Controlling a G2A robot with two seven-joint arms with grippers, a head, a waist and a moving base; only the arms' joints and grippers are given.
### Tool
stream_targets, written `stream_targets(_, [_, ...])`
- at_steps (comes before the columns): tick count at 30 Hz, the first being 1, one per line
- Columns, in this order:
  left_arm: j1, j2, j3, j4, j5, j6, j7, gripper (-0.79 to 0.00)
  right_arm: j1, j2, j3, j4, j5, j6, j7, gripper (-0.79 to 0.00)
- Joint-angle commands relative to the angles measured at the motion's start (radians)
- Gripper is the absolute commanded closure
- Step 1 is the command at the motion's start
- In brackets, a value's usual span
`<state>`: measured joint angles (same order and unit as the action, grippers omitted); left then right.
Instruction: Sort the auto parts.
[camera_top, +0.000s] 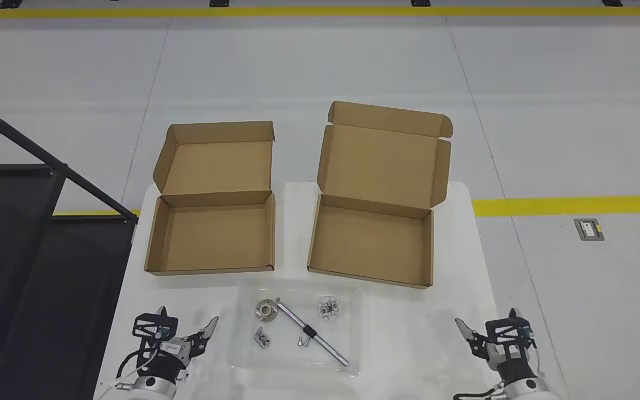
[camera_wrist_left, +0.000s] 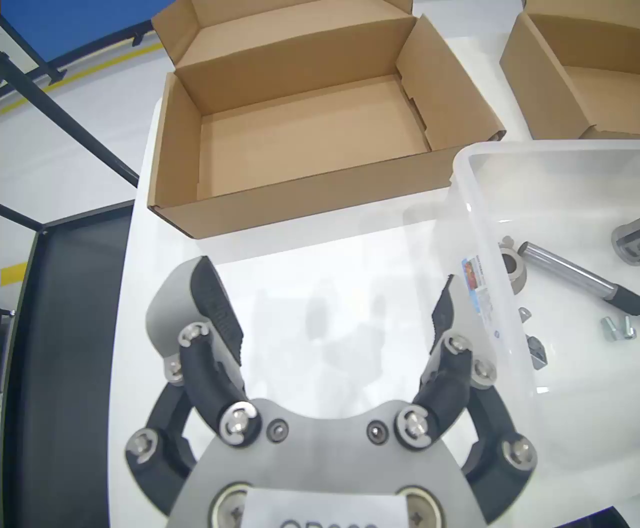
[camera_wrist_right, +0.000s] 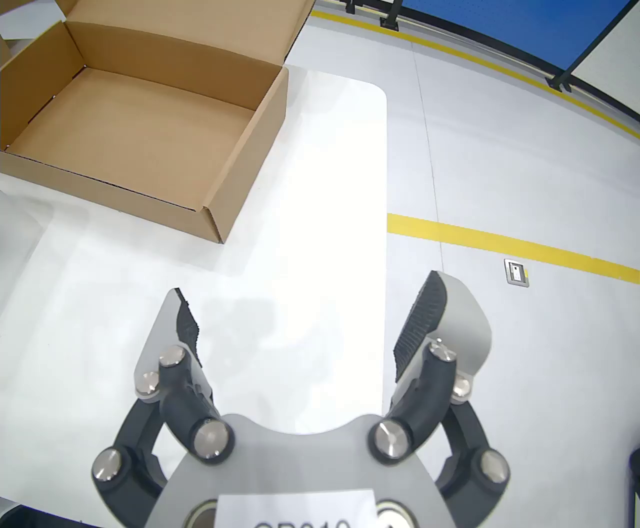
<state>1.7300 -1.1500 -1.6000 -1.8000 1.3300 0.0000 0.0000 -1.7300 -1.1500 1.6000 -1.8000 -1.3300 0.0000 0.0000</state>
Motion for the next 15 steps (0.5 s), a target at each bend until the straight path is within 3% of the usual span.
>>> stream_targets(1, [0.000,0.000,0.000,0.000,0.000,0.000,0.000,-0.785,0.000,0.000,0.000,0.000,0.000,0.000,0.000,-0.785])
stream_targets(9, [0.000,0.000,0.000,0.000,0.000,0.000,0.000,-0.785,0.004,0.000,-0.003,-0.019,-0.007,-0.009,-0.013,-0.785])
stream_targets(12, [-0.001,-0.004,-0.008,0.001,-0.038,0.024,0.020,-0.785,0.011,0.004,-0.012,-0.074,-0.059,-0.082,-0.016,-0.785])
stream_targets(15, [0.012,-0.006,-0.026,-0.004,-0.060,0.028,0.078,-0.785,0.045,0.010,-0.022,-0.153,-0.094,-0.179,0.062,-0.785])
